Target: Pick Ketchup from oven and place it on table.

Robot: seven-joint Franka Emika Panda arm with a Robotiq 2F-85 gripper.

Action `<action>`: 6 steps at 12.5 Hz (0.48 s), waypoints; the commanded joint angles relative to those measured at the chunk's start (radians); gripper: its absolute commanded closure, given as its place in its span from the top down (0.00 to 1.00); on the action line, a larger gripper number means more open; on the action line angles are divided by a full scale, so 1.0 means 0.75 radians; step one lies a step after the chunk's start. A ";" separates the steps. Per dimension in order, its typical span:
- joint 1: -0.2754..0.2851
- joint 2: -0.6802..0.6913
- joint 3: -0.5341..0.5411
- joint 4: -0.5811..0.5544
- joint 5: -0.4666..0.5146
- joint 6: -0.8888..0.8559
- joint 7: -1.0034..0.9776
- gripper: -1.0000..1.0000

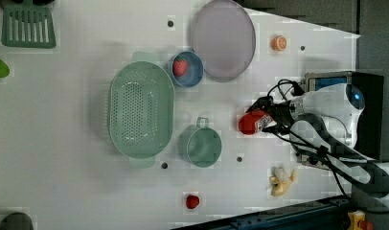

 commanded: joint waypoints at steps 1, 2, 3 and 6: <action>-0.009 -0.197 -0.001 0.116 0.032 -0.066 -0.004 1.00; -0.009 -0.252 -0.002 0.154 0.032 -0.125 -0.004 1.00; -0.009 -0.307 -0.002 0.200 0.031 -0.197 -0.004 1.00; -0.009 -0.428 -0.001 0.376 0.030 -0.455 -0.004 1.00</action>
